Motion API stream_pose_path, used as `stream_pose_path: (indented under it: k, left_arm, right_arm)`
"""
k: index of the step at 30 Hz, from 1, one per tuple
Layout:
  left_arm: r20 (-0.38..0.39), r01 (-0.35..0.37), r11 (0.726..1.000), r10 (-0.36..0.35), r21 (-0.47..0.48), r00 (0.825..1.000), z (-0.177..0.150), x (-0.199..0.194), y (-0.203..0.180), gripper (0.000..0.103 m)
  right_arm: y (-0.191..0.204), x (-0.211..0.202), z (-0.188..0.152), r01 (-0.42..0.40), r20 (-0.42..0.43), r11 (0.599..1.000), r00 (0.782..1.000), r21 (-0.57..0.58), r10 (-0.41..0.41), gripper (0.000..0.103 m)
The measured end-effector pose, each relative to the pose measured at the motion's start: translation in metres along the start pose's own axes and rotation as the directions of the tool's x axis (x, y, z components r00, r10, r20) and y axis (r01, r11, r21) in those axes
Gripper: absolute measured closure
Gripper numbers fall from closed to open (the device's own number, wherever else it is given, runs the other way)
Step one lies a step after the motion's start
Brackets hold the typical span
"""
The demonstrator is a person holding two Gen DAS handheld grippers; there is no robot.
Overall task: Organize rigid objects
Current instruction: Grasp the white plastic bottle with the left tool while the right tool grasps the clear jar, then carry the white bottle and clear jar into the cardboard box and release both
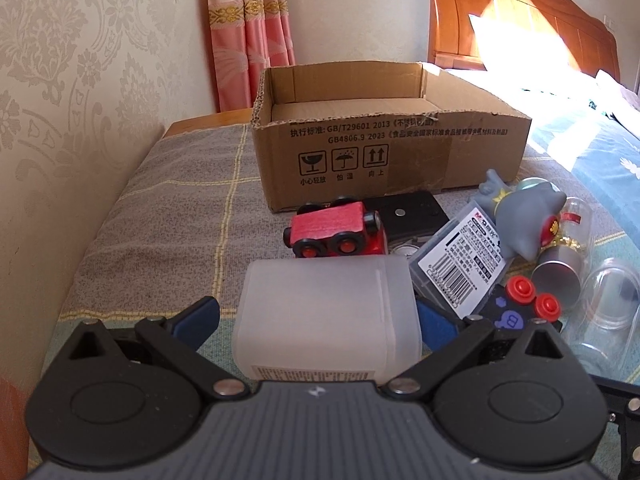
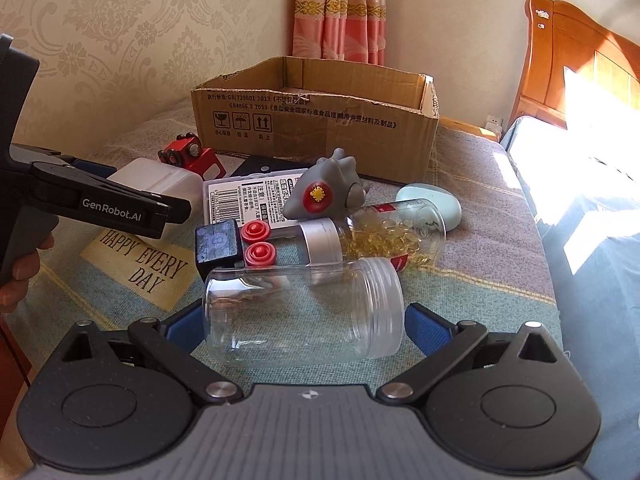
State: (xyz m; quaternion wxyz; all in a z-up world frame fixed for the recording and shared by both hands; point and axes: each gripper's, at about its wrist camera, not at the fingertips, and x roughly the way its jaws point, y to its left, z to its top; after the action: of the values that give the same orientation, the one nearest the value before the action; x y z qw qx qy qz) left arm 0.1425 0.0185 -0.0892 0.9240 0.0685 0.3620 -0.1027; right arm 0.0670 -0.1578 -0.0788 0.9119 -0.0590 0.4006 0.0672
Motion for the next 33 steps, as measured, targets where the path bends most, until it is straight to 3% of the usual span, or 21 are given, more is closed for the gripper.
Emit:
stream_pose_path:
  k: [15, 18, 33]
  left_arm:
    - [-0.017, 0.013, 0.999, -0.012, 0.042, 1.000, 0.007, 0.003, 0.000, 0.010]
    - [-0.038, 0.040, 0.998, -0.038, 0.042, 0.999, 0.008, 0.005, 0.000, 0.020]
    - [-0.099, 0.066, 0.998, -0.064, 0.016, 0.993, 0.008, -0.022, 0.009, 0.020]
  right_arm:
    - [0.007, 0.001, 0.005, 0.020, -0.048, 1.000, 0.999, -0.014, -0.021, 0.010]
    - [0.007, 0.001, 0.006, 0.025, -0.059, 1.000, 0.998, -0.016, -0.026, 0.010]
    - [-0.002, -0.010, 0.020, 0.018, -0.093, 0.999, 0.995, -0.042, -0.022, 0.010]
